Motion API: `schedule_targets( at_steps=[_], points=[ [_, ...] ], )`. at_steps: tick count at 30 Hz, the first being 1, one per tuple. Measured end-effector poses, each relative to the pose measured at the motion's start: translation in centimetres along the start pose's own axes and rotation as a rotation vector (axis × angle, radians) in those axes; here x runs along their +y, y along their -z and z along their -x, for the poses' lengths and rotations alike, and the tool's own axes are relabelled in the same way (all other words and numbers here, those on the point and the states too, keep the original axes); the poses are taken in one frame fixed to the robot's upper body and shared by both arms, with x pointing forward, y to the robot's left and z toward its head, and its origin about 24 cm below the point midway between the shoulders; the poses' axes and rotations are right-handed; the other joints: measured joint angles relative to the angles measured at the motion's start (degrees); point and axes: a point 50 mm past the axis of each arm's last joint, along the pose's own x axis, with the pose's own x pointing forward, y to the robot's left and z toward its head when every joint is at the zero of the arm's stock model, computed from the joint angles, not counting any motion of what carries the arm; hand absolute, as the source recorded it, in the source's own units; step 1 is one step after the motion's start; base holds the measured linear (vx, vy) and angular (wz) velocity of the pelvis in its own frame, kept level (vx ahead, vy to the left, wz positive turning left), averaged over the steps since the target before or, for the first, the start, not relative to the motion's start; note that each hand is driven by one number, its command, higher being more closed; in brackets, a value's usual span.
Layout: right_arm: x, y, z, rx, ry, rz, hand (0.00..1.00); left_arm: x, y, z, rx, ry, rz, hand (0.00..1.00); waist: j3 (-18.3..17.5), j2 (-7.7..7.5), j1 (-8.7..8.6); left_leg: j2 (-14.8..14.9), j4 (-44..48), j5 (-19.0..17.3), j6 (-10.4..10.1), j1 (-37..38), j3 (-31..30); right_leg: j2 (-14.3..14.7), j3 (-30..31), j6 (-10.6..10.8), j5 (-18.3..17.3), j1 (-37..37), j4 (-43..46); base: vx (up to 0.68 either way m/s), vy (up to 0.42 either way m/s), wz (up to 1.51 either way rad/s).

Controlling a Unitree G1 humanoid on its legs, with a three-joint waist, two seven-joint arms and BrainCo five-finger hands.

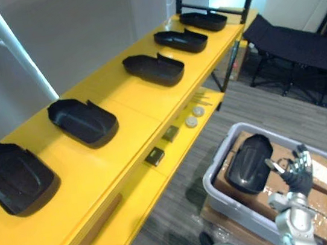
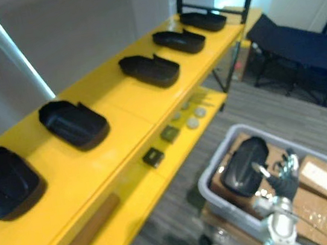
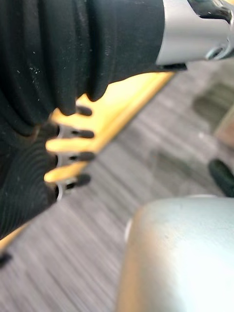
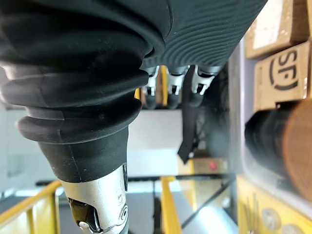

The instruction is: Walk over and take plastic housings, then place them on the shelf

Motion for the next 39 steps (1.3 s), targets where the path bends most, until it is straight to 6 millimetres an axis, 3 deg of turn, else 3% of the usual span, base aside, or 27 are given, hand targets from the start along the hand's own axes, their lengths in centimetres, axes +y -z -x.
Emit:
schedule_targets(
  at_steps=[3,5,8,11,12,13,14,15,16,17,18,19,20,21,23,24,25,27,29,30,32,35,39],
  points=[
    [-0.5,0.5,1.7,0.034,0.033,-0.019,0.00,-0.4,-0.6,0.0,-0.027,0.032,-0.032,0.00,1.57,0.02,0.10,1.80,4.83,-2.79,-0.15,0.45,4.31,2.50,-1.99,-0.22,0.33,-1.63,4.63,-0.13,-0.029,-0.83],
    [-1.0,-0.4,2.7,0.011,0.015,-0.025,0.00,-0.9,-0.9,0.1,-0.030,0.033,-0.057,0.00,2.20,0.07,0.20,3.98,6.76,-3.98,0.67,1.11,10.50,2.08,-8.48,-1.58,3.66,-0.72,-0.14,-0.24,-0.050,-1.34],
    [-1.8,-0.4,3.6,0.022,0.009,-0.003,0.00,-1.3,-0.9,0.0,-0.002,0.033,-0.058,0.00,2.13,0.60,-0.82,8.01,6.75,-3.11,-0.40,1.43,15.65,-2.26,-22.09,-5.76,-0.26,-3.67,10.52,-0.17,-0.064,-1.01],
    [-1.0,-0.1,4.0,0.039,-0.006,-0.012,0.00,-0.4,-0.8,-0.2,0.022,0.017,-0.087,0.00,1.72,-1.39,-0.41,10.63,4.96,-0.29,-2.03,0.95,20.14,-9.55,-25.52,-6.41,-1.77,-3.69,21.45,-0.01,-0.136,-0.91],
    [-0.5,0.3,3.9,0.047,-0.014,-0.021,0.00,0.2,-1.0,-0.3,0.023,0.006,-0.100,0.00,0.97,-2.85,0.20,10.79,6.15,-0.02,-2.11,-0.29,21.00,-11.86,-25.92,-4.48,-0.80,-3.99,21.20,0.04,-0.201,-0.89],
    [-0.2,0.5,3.7,0.054,-0.013,-0.020,0.00,0.5,-1.3,-0.4,0.021,0.001,-0.106,0.00,0.83,-3.69,0.10,10.68,6.80,0.25,-1.76,-1.01,20.25,-10.79,-28.08,-4.94,-0.43,-4.46,20.47,-0.01,-0.207,-1.16],
    [0.6,0.9,3.2,0.064,-0.018,-0.032,0.00,0.6,-1.5,-0.6,0.028,0.001,-0.104,0.00,1.24,-3.79,1.25,9.94,6.63,0.12,-0.56,-2.53,18.33,-10.26,-29.67,-8.70,1.11,-4.57,16.95,-0.16,-0.124,-1.22],
    [1.2,1.2,2.4,0.064,-0.025,-0.023,0.00,0.3,-1.7,-0.7,0.036,0.012,-0.118,0.00,1.55,-2.41,1.74,5.88,-0.69,2.49,0.44,-2.73,14.59,-7.77,-27.41,-9.14,5.58,-0.53,5.24,-0.22,-0.067,-1.52],
    [1.4,1.1,1.9,0.051,-0.028,-0.012,0.00,0.1,-1.4,-0.7,0.043,0.020,-0.115,0.00,2.06,-0.69,2.27,7.07,-3.69,6.82,0.01,-2.13,16.23,-7.48,-28.21,-9.59,3.50,0.07,6.33,-0.16,-0.012,-1.24],
    [2.0,1.2,1.8,0.054,-0.042,-0.017,0.00,0.6,-1.4,-0.7,0.043,0.006,-0.125,0.00,1.94,-1.72,2.28,6.47,-4.39,7.74,-0.23,-1.66,17.57,-10.38,-28.93,-8.80,-0.33,0.04,12.51,-0.03,-0.077,-0.95],
    [2.1,1.5,1.9,0.066,-0.049,-0.008,0.00,1.4,-1.2,-0.7,0.053,-0.010,-0.143,0.00,1.82,-1.92,2.26,6.65,-3.90,7.86,-0.46,-1.89,18.31,-14.19,-29.93,-8.50,-1.40,1.32,15.29,0.03,-0.138,-0.62],
    [2.0,1.8,2.1,0.077,-0.055,0.006,0.00,1.9,-0.8,-0.6,0.062,-0.022,-0.142,0.00,1.45,-2.53,2.44,6.96,-3.84,8.09,-0.85,-1.84,19.35,-15.66,-30.33,-7.63,-0.40,2.36,14.45,0.01,-0.205,-0.78],
    [2.1,2.3,2.3,0.102,-0.065,0.019,0.00,3.0,0.0,-0.4,0.081,-0.047,-0.146,0.00,0.91,-3.20,3.50,8.36,-3.89,8.91,-2.26,-1.83,21.26,-15.74,-30.18,-4.20,2.13,4.40,9.64,-0.03,-0.293,-1.05],
    [2.6,2.3,2.2,0.102,-0.093,0.019,0.00,3.6,1.4,-0.1,0.114,-0.058,-0.142,0.00,0.72,-3.42,3.63,11.12,-4.21,10.12,-4.06,-1.68,23.76,-12.81,-33.75,-2.99,2.61,6.10,3.34,-0.04,-0.301,-1.10],
    [3.1,2.2,2.2,0.095,-0.128,0.018,0.00,3.7,2.6,0.2,0.144,-0.065,-0.113,0.00,0.76,-3.35,4.00,12.65,-4.00,10.79,-5.14,-1.88,25.79,-11.15,-35.68,-2.16,2.35,7.35,-2.06,-0.03,-0.284,-0.83],
    [3.4,2.3,2.1,0.102,-0.158,0.022,0.00,4.0,2.7,0.3,0.145,-0.078,-0.083,0.00,0.62,-4.20,4.38,13.08,-3.44,11.39,-6.19,-2.68,26.86,-9.99,-36.81,-0.28,1.48,8.41,-7.18,-0.05,-0.323,-0.63],
    [3.3,2.3,1.9,0.108,-0.170,0.030,0.00,4.0,2.5,0.2,0.139,-0.083,-0.083,0.00,0.57,-4.30,4.40,13.30,-2.70,11.43,-6.33,-3.37,26.79,-9.59,-36.87,0.18,1.12,8.56,-8.67,-0.07,-0.375,-0.50],
    [2.5,2.4,0.8,0.121,-0.189,0.082,0.00,2.5,2.0,0.1,0.101,-0.086,-0.038,0.00,3.21,-0.80,4.08,14.12,-2.31,11.98,-7.03,-3.81,23.30,-7.59,-36.67,-0.60,2.14,10.04,-11.90,-0.10,-0.223,-0.11],
    [1.5,2.9,0.5,0.150,-0.188,0.134,0.00,1.5,2.6,0.2,0.109,-0.091,0.047,0.00,3.30,1.43,4.36,13.15,-4.15,12.29,-7.26,-3.72,20.00,-7.26,-36.10,-0.78,2.63,10.08,-12.71,-0.11,-0.068,-0.09],
    [1.4,2.9,0.5,0.153,-0.185,0.138,0.00,1.3,2.9,0.4,0.112,-0.097,0.073,0.00,3.21,1.80,4.45,12.54,-5.00,12.39,-7.43,-3.60,18.73,-7.26,-35.87,-0.78,2.77,10.01,-13.01,-0.11,-0.029,-0.16],
    [1.4,3.0,0.5,0.154,-0.185,0.135,0.00,1.5,3.5,0.6,0.104,-0.152,0.136,0.00,3.32,1.28,5.12,10.74,-6.54,12.50,-7.60,-3.71,16.09,-7.43,-35.07,-0.06,3.77,9.74,-15.05,-0.11,-0.016,-0.17],
    [1.8,3.2,0.7,0.167,-0.211,0.128,0.00,2.5,3.3,0.7,0.066,-0.205,0.142,0.00,4.57,-0.83,6.54,8.76,-6.97,12.05,-7.40,-4.07,14.09,-8.55,-34.79,0.24,4.44,9.13,-16.13,-0.13,0.032,-0.06],
    [3.1,2.2,-0.7,0.123,-0.240,0.105,0.00,3.0,2.7,0.7,0.031,-0.206,0.136,0.00,5.36,-2.33,6.72,6.18,-5.20,10.96,-5.91,-7.65,10.30,-10.53,-36.47,0.83,5.12,7.68,-16.12,-0.06,0.079,0.21]
  ],
)
